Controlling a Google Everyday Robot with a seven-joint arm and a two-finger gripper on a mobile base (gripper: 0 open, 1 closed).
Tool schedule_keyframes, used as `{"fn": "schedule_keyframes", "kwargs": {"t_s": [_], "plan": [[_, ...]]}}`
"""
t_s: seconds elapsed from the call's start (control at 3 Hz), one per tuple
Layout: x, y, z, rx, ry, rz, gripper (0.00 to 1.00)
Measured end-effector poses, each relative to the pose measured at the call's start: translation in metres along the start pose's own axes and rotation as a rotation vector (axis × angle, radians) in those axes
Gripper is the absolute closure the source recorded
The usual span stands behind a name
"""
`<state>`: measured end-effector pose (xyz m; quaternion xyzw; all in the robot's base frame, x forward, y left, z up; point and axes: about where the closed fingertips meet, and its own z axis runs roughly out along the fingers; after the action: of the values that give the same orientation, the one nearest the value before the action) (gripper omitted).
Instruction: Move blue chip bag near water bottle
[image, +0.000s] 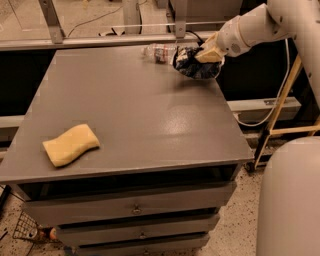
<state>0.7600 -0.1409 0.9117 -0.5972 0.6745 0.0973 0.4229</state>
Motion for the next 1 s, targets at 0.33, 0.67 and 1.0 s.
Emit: {"fn": "schedule_keyframes", "kwargs": {"t_s": [0.33,0.67,1.0], "plan": [[-0.001,-0.001,0.01,-0.015,-0.01,0.003,1.0],[0.003,0.002,0.022,-0.042,-0.006,0.016,1.0],[0.003,0.003,0.026,-0.047,-0.007,0.016,0.82]]}}
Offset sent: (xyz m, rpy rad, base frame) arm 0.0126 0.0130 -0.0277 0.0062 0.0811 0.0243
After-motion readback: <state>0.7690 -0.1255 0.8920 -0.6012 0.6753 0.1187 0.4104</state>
